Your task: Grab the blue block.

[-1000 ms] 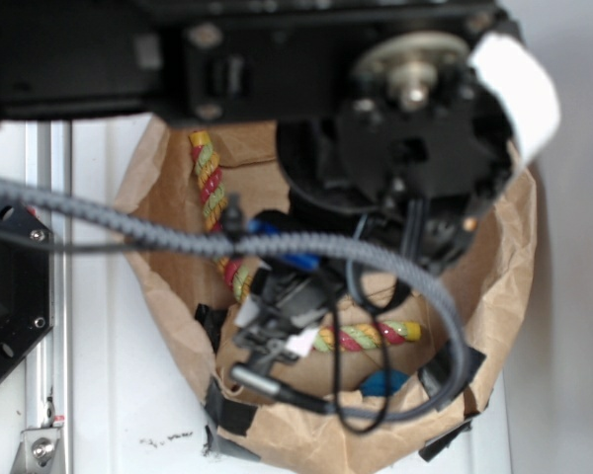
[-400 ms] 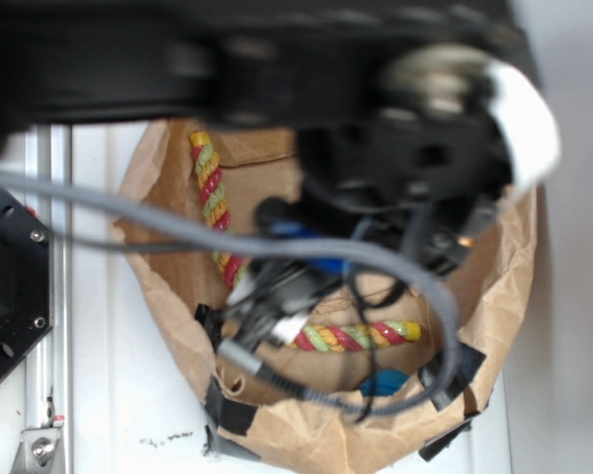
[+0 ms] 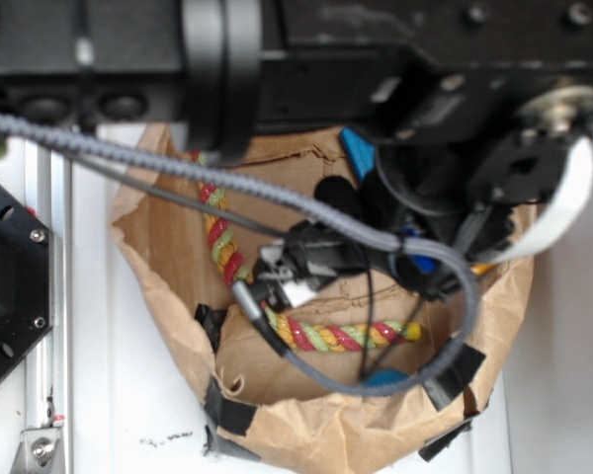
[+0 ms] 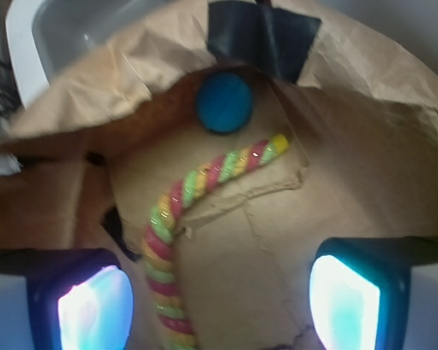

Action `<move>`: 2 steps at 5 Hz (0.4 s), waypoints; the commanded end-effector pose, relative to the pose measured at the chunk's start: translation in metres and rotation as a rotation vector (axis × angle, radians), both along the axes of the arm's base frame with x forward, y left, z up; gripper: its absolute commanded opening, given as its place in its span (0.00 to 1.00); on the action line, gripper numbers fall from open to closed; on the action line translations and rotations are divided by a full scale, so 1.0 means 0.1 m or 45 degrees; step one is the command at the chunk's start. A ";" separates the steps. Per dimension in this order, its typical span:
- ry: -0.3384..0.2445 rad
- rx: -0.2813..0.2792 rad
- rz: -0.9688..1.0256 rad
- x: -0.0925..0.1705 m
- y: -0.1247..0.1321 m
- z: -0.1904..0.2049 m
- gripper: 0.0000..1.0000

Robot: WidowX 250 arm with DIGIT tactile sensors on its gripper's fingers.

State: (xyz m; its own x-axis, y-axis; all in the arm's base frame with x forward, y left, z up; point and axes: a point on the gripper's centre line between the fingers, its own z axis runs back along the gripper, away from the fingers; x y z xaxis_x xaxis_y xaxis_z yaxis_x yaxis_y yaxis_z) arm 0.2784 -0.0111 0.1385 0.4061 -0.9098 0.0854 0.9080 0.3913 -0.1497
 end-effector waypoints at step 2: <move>-0.204 0.137 -0.090 -0.01 0.22 -0.32 1.00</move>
